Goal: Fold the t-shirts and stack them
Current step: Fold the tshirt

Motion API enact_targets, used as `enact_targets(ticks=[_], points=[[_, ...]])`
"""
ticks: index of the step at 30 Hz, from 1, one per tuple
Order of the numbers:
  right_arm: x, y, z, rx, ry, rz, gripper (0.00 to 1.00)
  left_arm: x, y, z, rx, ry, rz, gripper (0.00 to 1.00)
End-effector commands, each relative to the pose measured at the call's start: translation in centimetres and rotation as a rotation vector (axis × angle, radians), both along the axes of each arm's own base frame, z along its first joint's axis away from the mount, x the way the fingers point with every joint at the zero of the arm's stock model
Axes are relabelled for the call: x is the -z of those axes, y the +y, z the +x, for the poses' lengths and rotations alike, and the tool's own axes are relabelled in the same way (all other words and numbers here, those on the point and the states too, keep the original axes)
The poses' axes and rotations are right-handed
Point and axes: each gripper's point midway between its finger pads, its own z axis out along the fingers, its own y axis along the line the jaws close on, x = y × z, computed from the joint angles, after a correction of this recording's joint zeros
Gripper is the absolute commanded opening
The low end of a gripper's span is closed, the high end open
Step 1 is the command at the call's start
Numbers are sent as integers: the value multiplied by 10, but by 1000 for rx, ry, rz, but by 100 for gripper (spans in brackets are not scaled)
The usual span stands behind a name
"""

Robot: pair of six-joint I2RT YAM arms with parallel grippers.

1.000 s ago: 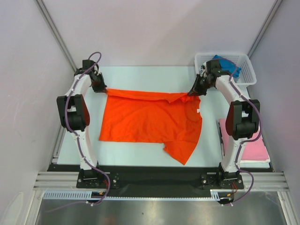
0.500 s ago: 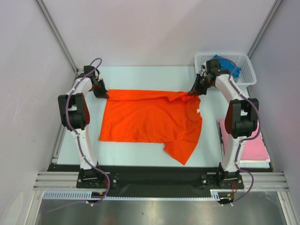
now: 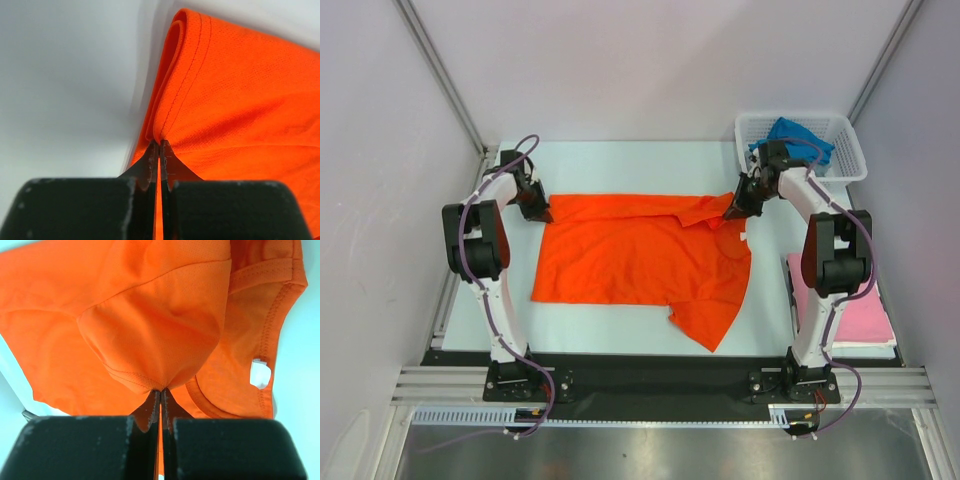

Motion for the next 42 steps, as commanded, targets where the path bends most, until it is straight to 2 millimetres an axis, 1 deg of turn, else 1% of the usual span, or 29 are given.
enact_targets(ticks=[1, 3, 4, 5, 6, 9, 12, 20, 33, 37, 42], points=[[-28, -6, -2, -4, -79, -25, 0, -28, 8, 2, -2, -56, 35, 0], [-26, -8, -8, -9, -76, -33, 0, -32, 8, 3, -2, -60, 37, 0], [-25, -8, -9, -9, -75, -37, 0, -31, 7, 2, 0, -55, 34, 0], [-20, -9, -13, -11, -64, -38, 0, -31, 7, 1, 2, -55, 33, 0], [-21, -9, -14, -12, -65, -37, 0, -30, 7, 1, 4, -53, 30, 0], [-12, -8, -21, -13, -43, -33, 0, -24, 6, -3, 6, -33, 29, 1], [-8, -9, -25, -12, -36, -34, 0, -21, 6, -4, 8, -25, 27, 0], [-4, -8, -29, -18, -29, -34, 0, -17, 9, -6, 3, -12, 41, 0], [11, 0, -39, -22, 15, -34, 0, -5, 9, -9, -1, 9, 46, 0], [12, 5, -40, -11, 17, -28, 0, -3, 9, -9, 0, 10, 44, 0], [7, 7, -41, 0, 12, -27, 0, -2, 10, -9, 0, 15, 47, 0]])
